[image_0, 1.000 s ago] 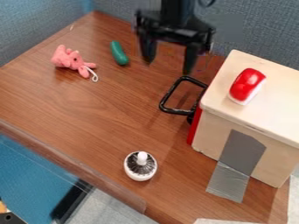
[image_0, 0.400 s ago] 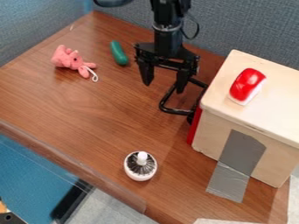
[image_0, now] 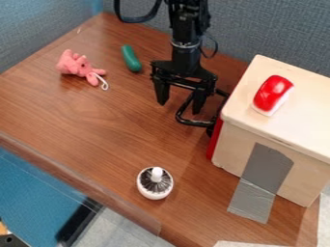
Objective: Open the drawer
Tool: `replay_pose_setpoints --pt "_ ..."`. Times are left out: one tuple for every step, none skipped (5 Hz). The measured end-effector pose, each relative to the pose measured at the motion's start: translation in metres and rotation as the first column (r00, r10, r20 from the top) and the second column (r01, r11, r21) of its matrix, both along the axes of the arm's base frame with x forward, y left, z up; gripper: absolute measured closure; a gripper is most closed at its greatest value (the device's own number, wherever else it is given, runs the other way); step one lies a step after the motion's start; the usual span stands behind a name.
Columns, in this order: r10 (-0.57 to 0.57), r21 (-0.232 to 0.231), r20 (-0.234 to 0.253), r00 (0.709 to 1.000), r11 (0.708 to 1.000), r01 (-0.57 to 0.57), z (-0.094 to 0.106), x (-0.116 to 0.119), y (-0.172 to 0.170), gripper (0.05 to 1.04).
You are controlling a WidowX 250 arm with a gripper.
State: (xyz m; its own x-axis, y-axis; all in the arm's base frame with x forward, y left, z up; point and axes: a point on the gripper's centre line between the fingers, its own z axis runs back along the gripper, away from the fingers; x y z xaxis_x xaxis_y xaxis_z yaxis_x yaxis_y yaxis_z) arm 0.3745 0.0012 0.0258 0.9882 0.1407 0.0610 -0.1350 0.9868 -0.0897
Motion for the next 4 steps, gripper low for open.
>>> replay_pose_setpoints --pt "-0.01 0.016 -0.024 1.0 1.0 0.01 -0.004 -0.001 0.002 0.417" --pt "-0.002 0.032 -0.037 0.999 0.999 0.003 -0.001 -0.001 0.011 0.709" --pt "0.033 0.045 -0.042 0.999 0.998 -0.031 0.0 -0.003 0.031 0.908" --pt "0.059 0.048 -0.052 0.997 0.997 -0.057 0.0 -0.006 0.045 0.95"
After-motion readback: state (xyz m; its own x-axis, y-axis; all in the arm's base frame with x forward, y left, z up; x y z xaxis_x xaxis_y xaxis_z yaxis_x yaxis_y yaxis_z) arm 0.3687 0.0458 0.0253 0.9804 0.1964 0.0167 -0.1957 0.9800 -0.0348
